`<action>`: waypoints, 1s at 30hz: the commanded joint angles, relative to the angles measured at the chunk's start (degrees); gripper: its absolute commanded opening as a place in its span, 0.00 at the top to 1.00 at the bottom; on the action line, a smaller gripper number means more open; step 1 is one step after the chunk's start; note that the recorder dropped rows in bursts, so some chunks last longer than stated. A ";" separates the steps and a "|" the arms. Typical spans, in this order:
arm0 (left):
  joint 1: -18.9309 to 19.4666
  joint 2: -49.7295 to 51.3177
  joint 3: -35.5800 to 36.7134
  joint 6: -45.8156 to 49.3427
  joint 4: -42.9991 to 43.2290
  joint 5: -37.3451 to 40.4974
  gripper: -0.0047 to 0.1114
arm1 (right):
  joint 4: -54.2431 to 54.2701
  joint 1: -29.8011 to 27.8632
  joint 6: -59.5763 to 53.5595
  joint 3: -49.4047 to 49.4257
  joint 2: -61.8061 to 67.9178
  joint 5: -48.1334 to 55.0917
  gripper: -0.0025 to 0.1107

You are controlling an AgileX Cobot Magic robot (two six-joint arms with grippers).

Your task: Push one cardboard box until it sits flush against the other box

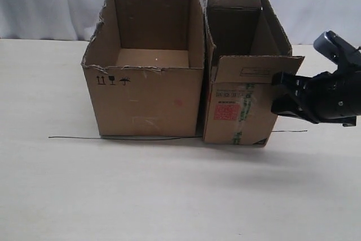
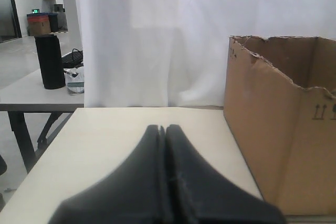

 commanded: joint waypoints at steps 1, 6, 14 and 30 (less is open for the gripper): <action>0.25 -0.21 0.13 -0.08 -0.15 -0.25 0.96 | 1.84 0.26 -1.76 -2.16 1.40 -1.09 0.93; 0.25 -0.21 0.13 -0.08 -0.15 -0.25 0.96 | 1.84 0.26 -1.76 -5.27 2.03 0.84 0.93; 0.25 -0.21 0.13 -0.08 -0.15 -0.25 0.96 | -3.25 0.16 1.29 -5.82 -0.91 8.44 0.93; 0.25 -0.21 0.13 -0.08 -0.05 -0.53 0.96 | -49.34 -7.41 36.14 -24.76 -11.68 7.33 0.93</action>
